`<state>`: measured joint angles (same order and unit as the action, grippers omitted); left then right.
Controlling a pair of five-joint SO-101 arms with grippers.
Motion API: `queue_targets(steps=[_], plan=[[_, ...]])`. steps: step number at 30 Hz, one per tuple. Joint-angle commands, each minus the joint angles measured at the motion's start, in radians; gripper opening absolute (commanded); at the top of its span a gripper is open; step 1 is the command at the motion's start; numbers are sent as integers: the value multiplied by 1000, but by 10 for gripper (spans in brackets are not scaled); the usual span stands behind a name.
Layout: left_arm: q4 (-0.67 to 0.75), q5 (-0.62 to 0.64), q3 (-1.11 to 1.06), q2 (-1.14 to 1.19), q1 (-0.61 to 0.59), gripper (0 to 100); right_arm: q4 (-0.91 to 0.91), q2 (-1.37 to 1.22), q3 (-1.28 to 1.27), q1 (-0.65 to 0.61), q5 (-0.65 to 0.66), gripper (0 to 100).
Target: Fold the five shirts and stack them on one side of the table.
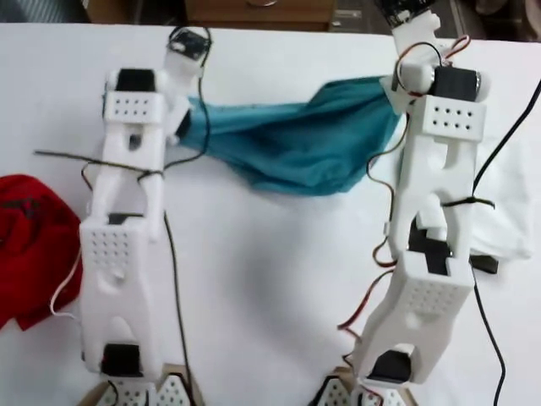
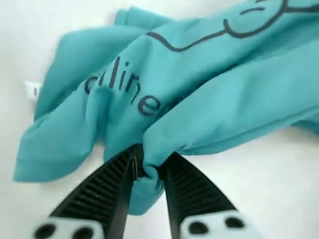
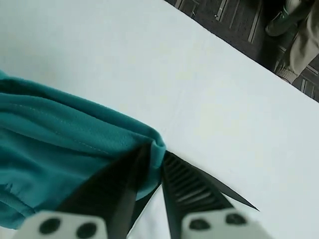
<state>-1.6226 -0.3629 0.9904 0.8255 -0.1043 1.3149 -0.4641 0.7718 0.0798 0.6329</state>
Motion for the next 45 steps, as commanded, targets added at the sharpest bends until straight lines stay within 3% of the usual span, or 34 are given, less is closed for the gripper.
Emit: queue_targets(steps=[1,4,13,19,25,31,36,45], plan=[[-173,-23,120,-117,8,118,30,88,37,12,-37,20],[-167,-51,53,-212,2,187,61,170,26,12,-91,20],[-152,-66,-516,-578,124,191,88,320,-41,4,-89,20],[126,-121,-866,-632,126,191,67,384,-123,-30,-87,20],[381,-137,-1055,-566,153,191,12,386,-178,-39,-87,20],[502,-140,-1058,-462,206,191,-5,386,-198,-44,-87,20],[592,-140,-974,-318,132,191,-10,386,-198,-38,-87,20],[382,-132,-398,-98,18,191,-10,384,-198,-38,-86,20]])
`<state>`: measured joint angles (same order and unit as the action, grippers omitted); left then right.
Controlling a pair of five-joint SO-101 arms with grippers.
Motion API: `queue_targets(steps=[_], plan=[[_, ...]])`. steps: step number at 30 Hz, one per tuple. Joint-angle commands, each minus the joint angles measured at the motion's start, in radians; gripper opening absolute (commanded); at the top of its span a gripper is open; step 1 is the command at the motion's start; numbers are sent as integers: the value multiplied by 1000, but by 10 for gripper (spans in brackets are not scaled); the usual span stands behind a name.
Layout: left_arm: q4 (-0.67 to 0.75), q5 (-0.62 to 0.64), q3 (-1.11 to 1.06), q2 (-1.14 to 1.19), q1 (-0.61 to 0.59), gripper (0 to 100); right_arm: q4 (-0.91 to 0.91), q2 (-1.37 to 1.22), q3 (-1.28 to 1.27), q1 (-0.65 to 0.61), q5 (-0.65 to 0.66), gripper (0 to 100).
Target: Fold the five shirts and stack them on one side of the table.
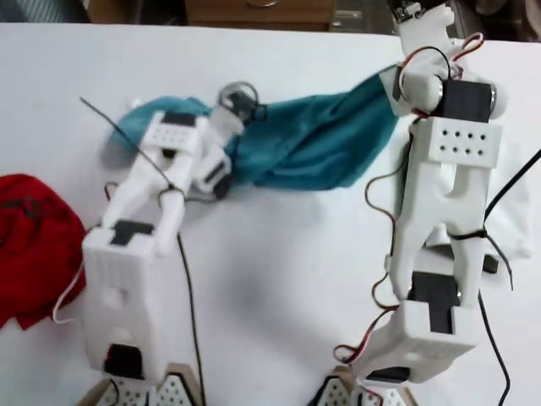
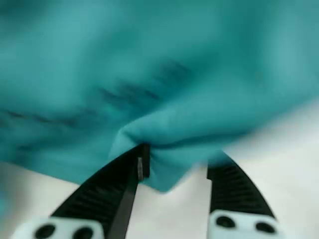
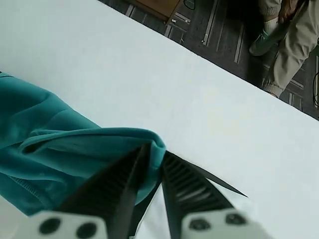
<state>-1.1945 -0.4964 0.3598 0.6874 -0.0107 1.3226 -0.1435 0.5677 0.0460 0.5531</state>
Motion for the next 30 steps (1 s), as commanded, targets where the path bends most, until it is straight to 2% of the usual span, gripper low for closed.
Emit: queue_targets(steps=[1,9,15,30], plan=[[-78,2,294,63,-75,191,-18,64,6,-4,-6,20],[-269,2,682,218,-77,191,-18,64,6,-4,-6,20],[-308,37,871,278,-95,191,-18,64,6,-4,-6,20],[-371,64,903,353,-83,191,-18,64,6,-4,-6,20]])
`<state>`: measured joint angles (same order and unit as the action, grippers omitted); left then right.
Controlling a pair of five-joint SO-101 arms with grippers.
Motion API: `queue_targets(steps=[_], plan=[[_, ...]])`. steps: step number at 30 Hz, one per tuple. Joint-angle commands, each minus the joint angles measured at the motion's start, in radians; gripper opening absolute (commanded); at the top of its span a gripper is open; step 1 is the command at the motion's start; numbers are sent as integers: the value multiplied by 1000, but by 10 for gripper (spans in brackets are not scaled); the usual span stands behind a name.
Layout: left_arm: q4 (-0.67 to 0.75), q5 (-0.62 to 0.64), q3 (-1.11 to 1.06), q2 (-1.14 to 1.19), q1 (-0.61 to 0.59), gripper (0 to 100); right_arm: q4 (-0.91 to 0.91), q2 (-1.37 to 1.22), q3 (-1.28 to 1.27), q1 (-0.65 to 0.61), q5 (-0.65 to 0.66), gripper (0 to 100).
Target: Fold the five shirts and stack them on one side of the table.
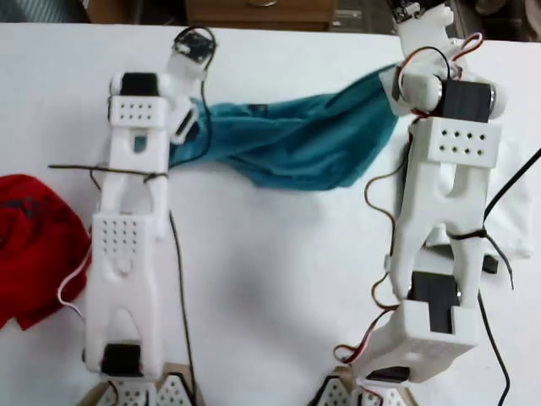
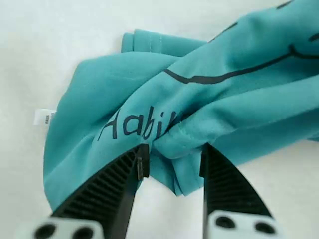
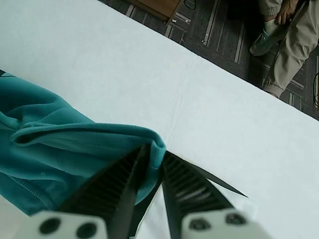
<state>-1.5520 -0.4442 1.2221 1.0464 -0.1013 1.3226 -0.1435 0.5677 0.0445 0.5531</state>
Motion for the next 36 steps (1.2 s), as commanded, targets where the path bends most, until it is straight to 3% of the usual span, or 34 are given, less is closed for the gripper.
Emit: queue_targets(steps=[1,10,15,19,24,30,36], plan=[[-31,11,47,-3,17,191,-18,64,6,-2,-6,20],[-221,-92,48,-74,94,194,-18,62,6,-2,-6,20],[-229,-123,42,-71,107,192,-18,62,6,-2,-6,20],[-112,-114,48,-64,92,191,-18,62,6,-2,-6,20],[84,21,48,-75,61,191,-18,62,6,-2,-6,20],[106,29,47,-69,58,191,-18,62,6,-2,-6,20],[144,32,62,-71,-18,181,-18,62,6,-2,-6,20]])
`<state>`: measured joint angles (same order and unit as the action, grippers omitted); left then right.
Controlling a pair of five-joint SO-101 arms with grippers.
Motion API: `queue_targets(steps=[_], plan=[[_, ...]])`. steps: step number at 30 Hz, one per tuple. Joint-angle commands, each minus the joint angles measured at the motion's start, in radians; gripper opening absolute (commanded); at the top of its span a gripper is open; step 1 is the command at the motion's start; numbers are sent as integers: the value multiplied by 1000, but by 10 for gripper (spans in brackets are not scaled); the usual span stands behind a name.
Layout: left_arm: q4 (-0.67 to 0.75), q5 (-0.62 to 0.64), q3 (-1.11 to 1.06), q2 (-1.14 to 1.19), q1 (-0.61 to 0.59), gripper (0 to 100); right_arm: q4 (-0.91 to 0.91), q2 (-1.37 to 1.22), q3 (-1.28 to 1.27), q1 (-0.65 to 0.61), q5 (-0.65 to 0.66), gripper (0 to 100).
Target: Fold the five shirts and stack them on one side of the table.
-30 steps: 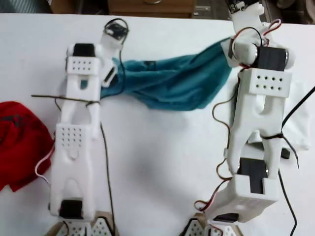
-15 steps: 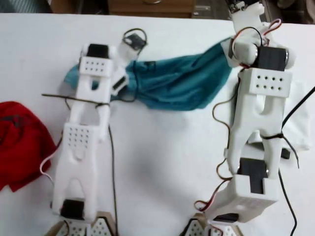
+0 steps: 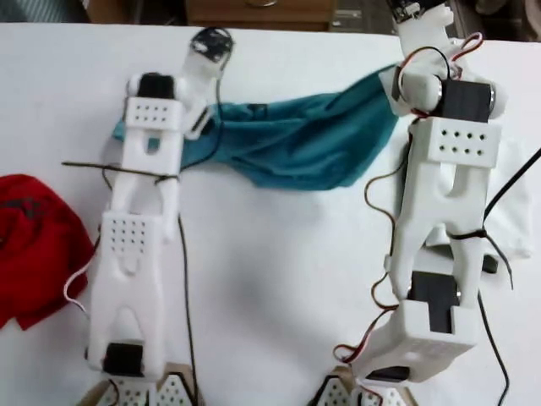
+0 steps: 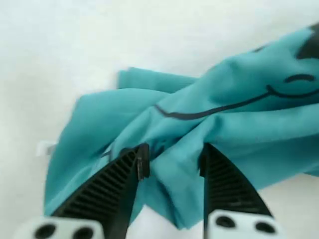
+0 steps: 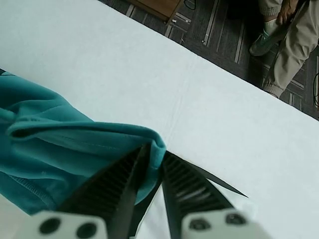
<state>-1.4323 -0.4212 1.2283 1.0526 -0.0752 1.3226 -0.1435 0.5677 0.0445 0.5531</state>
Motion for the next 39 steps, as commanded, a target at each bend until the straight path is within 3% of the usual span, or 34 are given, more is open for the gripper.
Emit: queue_targets(steps=[1,8,16,26,32,39], plan=[[25,9,54,-75,-51,171,-18,62,6,-2,-6,20],[-31,0,62,-75,-31,162,-19,62,-5,-4,-6,20],[-184,-144,64,-77,51,162,-41,64,-25,-5,-6,20],[-359,-327,130,-103,48,214,-41,64,-25,-7,-6,20],[-350,-368,5,-98,81,210,-41,64,-25,-4,-6,20],[-213,-367,-16,-97,83,210,-41,64,-25,-5,-6,20]])
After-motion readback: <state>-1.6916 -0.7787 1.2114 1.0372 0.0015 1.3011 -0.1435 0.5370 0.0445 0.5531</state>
